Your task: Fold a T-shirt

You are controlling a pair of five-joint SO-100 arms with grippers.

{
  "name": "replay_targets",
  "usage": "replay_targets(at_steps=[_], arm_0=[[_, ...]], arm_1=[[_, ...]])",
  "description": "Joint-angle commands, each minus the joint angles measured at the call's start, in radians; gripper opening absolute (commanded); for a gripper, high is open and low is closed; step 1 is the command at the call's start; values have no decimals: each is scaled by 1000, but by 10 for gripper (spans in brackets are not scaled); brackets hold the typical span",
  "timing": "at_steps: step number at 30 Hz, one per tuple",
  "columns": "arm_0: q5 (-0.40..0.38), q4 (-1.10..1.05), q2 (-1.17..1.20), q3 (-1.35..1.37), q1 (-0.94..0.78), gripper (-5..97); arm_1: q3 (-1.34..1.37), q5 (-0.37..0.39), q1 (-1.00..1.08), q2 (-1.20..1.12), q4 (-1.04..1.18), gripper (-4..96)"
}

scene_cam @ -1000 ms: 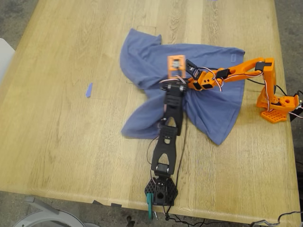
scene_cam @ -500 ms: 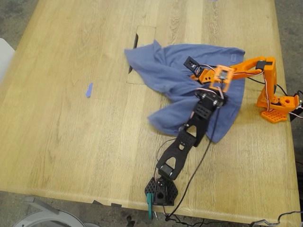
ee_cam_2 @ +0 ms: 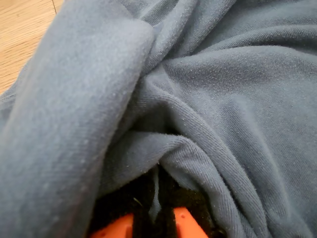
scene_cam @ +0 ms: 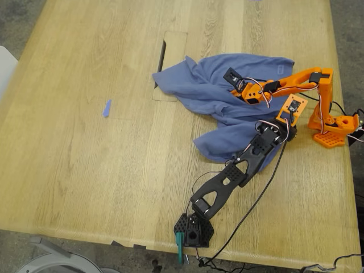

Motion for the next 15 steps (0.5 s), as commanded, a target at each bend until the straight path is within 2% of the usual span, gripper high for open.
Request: replay_targets(at_steps=[1, 8, 15], arm_0=[[2, -132, 14, -35, 54, 0], [9, -209, -132, -37, 25, 6], [18, -133, -169, -35, -44, 107]], arm_1=[[5, 8, 17, 58, -11, -1], [32, 8, 12, 80, -12, -1], [86, 8, 15, 120, -15, -1]])
